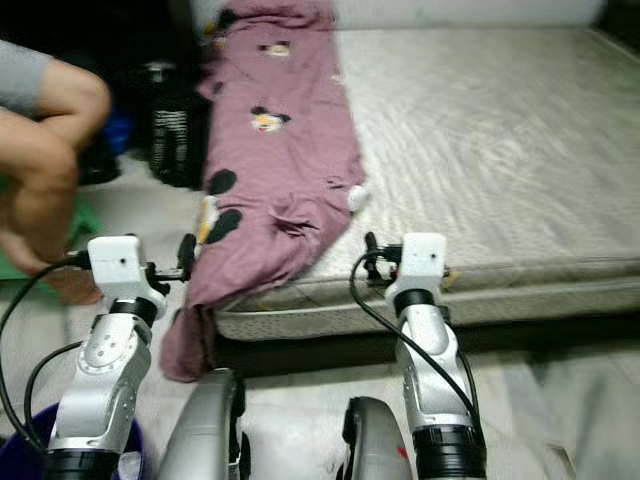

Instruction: Clean up the room

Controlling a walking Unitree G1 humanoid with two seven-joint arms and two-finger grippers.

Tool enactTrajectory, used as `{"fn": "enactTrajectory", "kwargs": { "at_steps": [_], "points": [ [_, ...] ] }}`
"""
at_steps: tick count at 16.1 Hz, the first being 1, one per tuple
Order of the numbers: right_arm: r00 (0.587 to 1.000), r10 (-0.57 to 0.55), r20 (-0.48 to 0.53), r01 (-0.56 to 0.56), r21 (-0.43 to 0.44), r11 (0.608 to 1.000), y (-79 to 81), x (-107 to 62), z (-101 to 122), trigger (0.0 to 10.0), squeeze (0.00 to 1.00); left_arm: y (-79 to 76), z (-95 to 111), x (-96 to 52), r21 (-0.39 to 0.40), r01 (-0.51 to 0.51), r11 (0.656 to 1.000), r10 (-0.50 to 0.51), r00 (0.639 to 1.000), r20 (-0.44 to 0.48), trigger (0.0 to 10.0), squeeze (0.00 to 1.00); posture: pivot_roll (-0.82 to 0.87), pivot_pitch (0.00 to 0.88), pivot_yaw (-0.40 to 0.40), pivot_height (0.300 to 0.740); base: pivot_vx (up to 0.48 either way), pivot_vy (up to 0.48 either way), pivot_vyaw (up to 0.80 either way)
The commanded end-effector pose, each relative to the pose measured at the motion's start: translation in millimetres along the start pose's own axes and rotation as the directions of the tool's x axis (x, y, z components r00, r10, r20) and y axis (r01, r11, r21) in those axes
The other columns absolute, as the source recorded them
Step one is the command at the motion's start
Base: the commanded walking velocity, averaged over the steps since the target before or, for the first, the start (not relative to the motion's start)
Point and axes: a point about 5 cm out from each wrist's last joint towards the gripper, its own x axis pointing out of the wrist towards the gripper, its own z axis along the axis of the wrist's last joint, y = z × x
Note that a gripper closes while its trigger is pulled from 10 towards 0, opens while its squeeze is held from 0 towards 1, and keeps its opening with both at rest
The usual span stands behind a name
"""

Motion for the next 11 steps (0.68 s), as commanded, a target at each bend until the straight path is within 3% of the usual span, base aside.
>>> {"fn": "enactTrajectory", "kwargs": {
  "at_steps": [1,5,11],
  "points": [
    [1.000,-0.005,0.006,0.005,0.005,1.000,-2.1,0.9,3.1,10.0,0.00,-2.5,5.6,2.1,-0.001,0.010,1.000,-0.010,1.000,0.017,10.0,0.00,0.03,0.115,0.013,0.618,0.000,0.000,0.00],
    [1.000,-0.001,0.004,0.001,0.004,1.000,-1.9,1.1,2.9,10.0,0.00,-3.4,5.4,2.2,-0.001,0.016,1.000,-0.016,1.000,0.014,10.0,0.00,0.03,0.115,0.013,0.574,0.000,0.000,0.00],
    [1.000,0.004,0.002,-0.004,0.004,1.000,-0.9,0.9,1.7,10.0,0.00,-4.4,5.2,1.3,-0.015,0.034,0.999,-0.034,0.999,0.019,10.0,0.00,0.03,0.102,0.016,0.574,0.000,0.000,0.00]
  ]
}}
